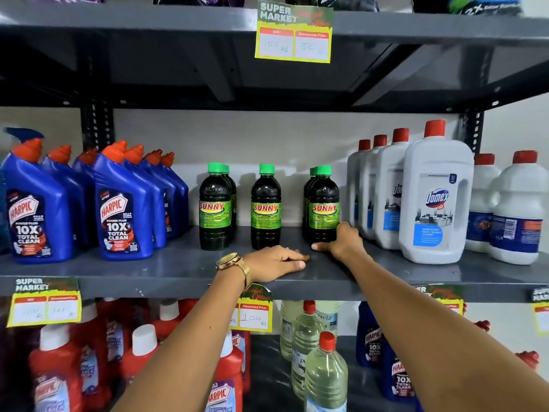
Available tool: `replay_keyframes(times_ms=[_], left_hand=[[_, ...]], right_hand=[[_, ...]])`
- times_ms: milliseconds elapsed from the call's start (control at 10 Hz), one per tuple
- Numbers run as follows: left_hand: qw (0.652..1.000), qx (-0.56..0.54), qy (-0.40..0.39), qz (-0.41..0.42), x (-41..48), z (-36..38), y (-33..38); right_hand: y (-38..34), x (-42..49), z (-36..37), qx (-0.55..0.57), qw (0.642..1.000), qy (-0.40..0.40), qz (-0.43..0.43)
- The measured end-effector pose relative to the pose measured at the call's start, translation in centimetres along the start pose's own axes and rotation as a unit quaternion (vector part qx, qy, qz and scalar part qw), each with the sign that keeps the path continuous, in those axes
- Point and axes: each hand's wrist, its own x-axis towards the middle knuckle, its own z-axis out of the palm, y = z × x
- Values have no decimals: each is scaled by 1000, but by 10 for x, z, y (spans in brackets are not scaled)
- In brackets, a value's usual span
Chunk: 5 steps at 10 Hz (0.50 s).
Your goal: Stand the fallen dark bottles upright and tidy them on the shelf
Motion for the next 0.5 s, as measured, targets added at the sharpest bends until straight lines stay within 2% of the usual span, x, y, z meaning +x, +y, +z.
replay_keyframes(times_ms=[500], left_hand=[[1000,0,1,-1,-4,-2,2]], right_hand=[[-3,-4,-2,-10,1000,-4,13]])
